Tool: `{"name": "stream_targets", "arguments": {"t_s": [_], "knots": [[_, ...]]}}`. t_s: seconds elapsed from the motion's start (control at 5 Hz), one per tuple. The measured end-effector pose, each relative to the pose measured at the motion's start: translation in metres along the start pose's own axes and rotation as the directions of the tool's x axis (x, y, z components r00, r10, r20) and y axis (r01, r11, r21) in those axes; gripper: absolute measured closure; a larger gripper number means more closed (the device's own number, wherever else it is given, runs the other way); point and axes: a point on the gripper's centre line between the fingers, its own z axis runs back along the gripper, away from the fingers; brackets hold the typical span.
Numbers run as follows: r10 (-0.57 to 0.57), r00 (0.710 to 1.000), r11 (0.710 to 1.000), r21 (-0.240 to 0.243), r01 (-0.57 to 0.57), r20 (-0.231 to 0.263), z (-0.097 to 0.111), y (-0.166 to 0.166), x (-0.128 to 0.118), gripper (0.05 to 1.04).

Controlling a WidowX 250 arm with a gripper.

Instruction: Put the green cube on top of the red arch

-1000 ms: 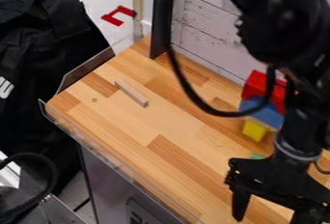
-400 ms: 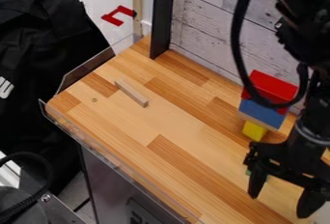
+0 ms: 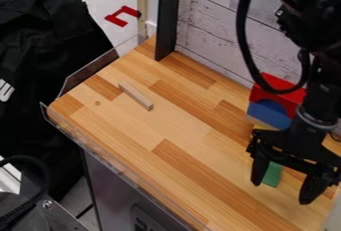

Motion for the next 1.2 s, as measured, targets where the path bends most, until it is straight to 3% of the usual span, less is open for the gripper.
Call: {"name": "stream_targets", "arguments": {"t_s": [0.6, 1.2], "knots": [[0.009, 1.0, 0.999, -0.046, -0.01, -0.022, -0.008, 0.004, 0.018, 0.084], [0.032, 0.998, 0.999, -0.025, -0.033, -0.049, -0.029, 0.012, 0.034, 0.084]]}}
